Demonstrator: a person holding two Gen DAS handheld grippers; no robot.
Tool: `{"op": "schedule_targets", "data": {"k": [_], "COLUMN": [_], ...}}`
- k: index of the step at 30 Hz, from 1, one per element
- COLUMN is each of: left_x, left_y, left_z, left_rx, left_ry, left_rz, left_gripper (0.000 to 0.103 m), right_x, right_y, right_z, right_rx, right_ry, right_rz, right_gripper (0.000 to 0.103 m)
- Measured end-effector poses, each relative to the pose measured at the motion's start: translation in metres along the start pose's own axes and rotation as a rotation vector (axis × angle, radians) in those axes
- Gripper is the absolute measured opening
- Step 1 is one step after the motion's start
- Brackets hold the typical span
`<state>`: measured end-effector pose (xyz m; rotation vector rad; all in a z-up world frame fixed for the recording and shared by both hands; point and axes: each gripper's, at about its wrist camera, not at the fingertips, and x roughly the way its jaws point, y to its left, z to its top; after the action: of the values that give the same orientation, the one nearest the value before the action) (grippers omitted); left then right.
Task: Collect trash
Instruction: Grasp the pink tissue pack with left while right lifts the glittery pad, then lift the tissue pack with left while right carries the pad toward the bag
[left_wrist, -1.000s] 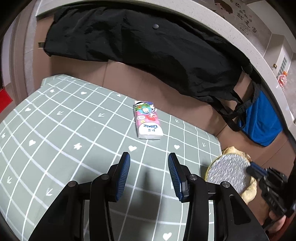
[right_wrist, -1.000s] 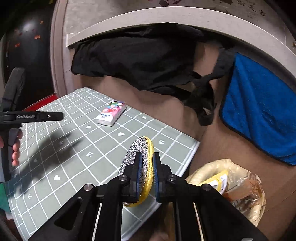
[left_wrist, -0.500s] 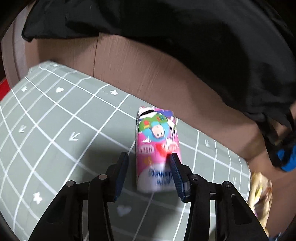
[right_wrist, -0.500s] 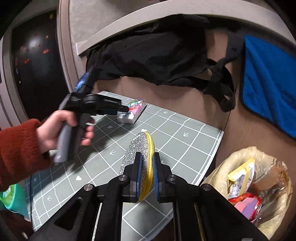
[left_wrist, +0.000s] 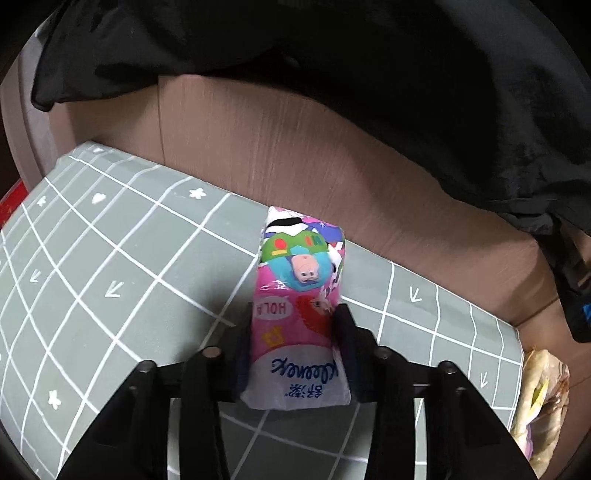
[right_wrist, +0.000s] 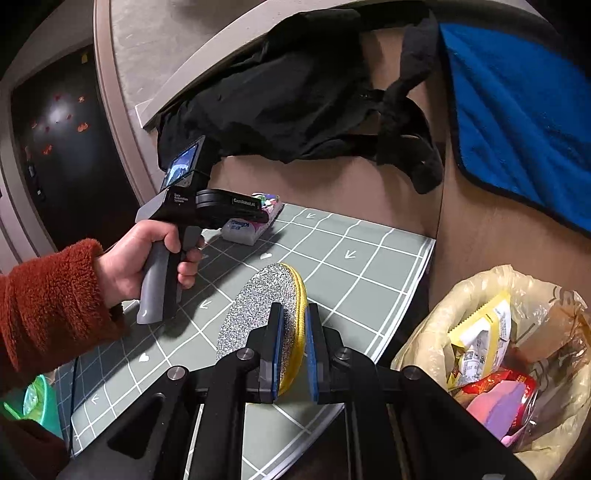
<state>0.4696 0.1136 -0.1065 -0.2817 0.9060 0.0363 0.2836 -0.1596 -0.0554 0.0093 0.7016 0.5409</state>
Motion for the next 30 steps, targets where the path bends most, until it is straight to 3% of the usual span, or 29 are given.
{"op": "schedule_targets", "data": {"k": [8, 17, 21, 25, 30], "left_x": [-0.057, -0.148, -0.169, -0.187, -0.200], "left_y": [0.019, 0.054, 0.078, 0.094, 0.092], "left_z": [-0.026, -0.076, -0.089, -0.100, -0.106], "left_rx": [0.073, 0.116, 0.095, 0.091, 0.117], "left_ry": [-0.051, -0.124, -0.141, -0.180, -0.233], "left_rz": [-0.001, -0.087, -0.102, -0.099, -0.072], "left_gripper": [0.032, 0.032, 0.032, 0.032, 0.032], "right_x": [-0.009, -0.006, 0.003, 0.018, 0.032], "right_y": [0.018, 0.084, 0.111, 0.110, 0.091], "right_z": [0.009, 0.018, 0.016, 0.013, 0.007], "right_rx": [-0.042, -0.205, -0.269, -0.255, -0.168], "right_ry": [-0.009, 0.011, 0.041, 0.076, 0.117], "right_rz": [-0.015, 0.017, 0.009, -0.037, -0.024], "right_gripper": [0.011, 0.010, 0.011, 0.018, 0.015]}}
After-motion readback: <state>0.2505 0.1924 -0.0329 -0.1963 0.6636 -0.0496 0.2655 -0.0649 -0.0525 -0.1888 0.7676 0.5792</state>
